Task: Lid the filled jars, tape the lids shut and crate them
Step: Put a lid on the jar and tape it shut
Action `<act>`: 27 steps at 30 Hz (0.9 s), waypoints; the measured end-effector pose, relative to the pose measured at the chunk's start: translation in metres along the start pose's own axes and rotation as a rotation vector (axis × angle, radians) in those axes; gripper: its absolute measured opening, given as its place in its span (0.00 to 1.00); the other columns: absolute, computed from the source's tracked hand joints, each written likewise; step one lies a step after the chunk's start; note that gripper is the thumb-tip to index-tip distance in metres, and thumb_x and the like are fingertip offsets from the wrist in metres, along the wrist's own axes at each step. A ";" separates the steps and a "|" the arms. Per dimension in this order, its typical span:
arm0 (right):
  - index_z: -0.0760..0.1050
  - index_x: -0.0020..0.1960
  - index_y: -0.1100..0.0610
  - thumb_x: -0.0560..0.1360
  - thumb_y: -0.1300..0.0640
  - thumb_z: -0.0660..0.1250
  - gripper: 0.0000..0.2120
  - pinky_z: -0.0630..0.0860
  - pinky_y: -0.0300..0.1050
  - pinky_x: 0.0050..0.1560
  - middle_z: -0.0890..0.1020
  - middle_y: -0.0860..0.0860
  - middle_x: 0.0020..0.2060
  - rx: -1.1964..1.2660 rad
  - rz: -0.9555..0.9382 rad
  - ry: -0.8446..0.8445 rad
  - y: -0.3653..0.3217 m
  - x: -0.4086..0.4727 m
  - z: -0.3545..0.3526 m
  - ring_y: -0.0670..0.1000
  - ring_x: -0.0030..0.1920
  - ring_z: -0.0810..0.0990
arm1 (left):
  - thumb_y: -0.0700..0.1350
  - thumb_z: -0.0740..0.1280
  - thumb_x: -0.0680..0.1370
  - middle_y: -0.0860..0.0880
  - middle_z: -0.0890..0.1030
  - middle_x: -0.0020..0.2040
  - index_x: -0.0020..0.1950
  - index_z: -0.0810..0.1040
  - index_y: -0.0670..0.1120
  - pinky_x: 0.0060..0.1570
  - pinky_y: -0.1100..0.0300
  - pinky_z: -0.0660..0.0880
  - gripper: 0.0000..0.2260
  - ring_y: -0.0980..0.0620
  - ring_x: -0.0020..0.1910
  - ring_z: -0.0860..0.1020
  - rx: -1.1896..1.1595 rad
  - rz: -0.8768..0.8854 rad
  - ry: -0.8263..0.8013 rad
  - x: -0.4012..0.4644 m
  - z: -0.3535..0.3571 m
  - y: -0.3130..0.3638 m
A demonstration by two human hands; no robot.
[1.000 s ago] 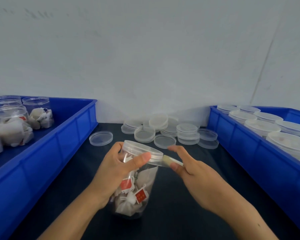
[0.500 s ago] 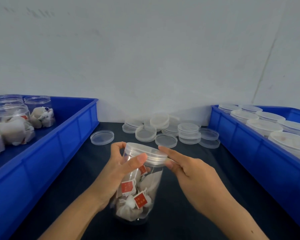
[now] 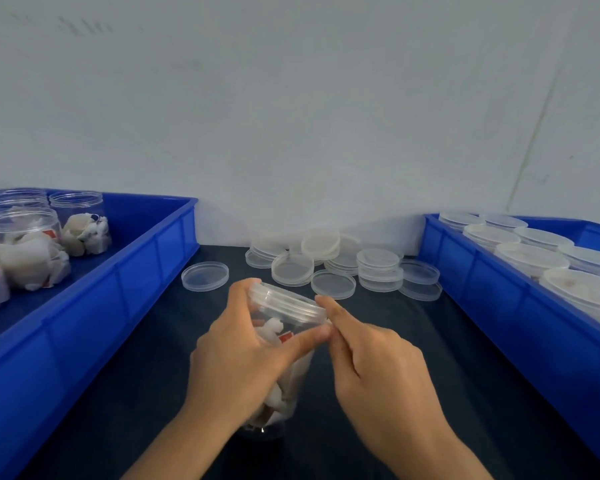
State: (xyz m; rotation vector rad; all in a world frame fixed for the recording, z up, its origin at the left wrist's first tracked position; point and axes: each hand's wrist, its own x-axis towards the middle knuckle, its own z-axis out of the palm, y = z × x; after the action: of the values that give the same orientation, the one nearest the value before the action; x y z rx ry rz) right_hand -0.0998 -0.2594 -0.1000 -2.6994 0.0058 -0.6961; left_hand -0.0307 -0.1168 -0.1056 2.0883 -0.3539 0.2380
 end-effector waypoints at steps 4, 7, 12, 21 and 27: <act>0.56 0.73 0.33 0.79 0.38 0.44 0.22 0.72 0.40 0.44 0.74 0.42 0.31 0.101 0.037 -0.129 0.005 0.003 -0.010 0.42 0.35 0.73 | 0.77 0.69 0.49 0.63 0.82 0.45 0.53 0.72 0.63 0.50 0.57 0.77 0.36 0.63 0.49 0.80 -0.207 -0.057 -0.054 0.009 -0.003 -0.009; 0.61 0.69 0.32 0.72 0.29 0.42 0.27 0.73 0.46 0.57 0.80 0.41 0.50 0.207 0.073 -0.339 0.014 0.007 -0.018 0.41 0.51 0.77 | 0.72 0.74 0.52 0.63 0.83 0.46 0.53 0.75 0.59 0.50 0.57 0.78 0.34 0.63 0.47 0.81 -0.313 -0.032 -0.108 0.012 -0.007 -0.013; 0.65 0.61 0.30 0.74 0.30 0.46 0.19 0.76 0.50 0.52 0.80 0.47 0.46 0.269 0.008 -0.433 0.029 0.013 -0.030 0.46 0.45 0.77 | 0.65 0.78 0.55 0.60 0.83 0.49 0.56 0.76 0.54 0.39 0.69 0.77 0.33 0.63 0.49 0.81 -0.467 0.003 -0.276 0.020 -0.017 -0.018; 0.49 0.68 0.25 0.77 0.34 0.44 0.19 0.71 0.39 0.40 0.75 0.47 0.32 0.075 -0.029 -0.289 0.026 0.014 -0.021 0.43 0.31 0.72 | 0.66 0.81 0.47 0.53 0.84 0.53 0.63 0.71 0.50 0.44 0.67 0.78 0.49 0.56 0.53 0.82 -0.643 0.027 -0.464 0.025 -0.016 -0.023; 0.47 0.70 0.25 0.77 0.35 0.42 0.22 0.66 0.36 0.31 0.69 0.48 0.24 -0.021 -0.057 -0.190 0.020 0.012 -0.009 0.45 0.27 0.69 | 0.67 0.80 0.49 0.61 0.83 0.49 0.60 0.65 0.51 0.40 0.69 0.78 0.47 0.61 0.50 0.82 -0.619 0.033 -0.478 0.026 -0.018 -0.025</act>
State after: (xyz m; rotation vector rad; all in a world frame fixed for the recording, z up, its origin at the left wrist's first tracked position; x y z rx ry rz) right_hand -0.0919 -0.2824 -0.0933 -2.7841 -0.1126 -0.4554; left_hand 0.0015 -0.0931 -0.1082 1.5029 -0.6548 -0.3280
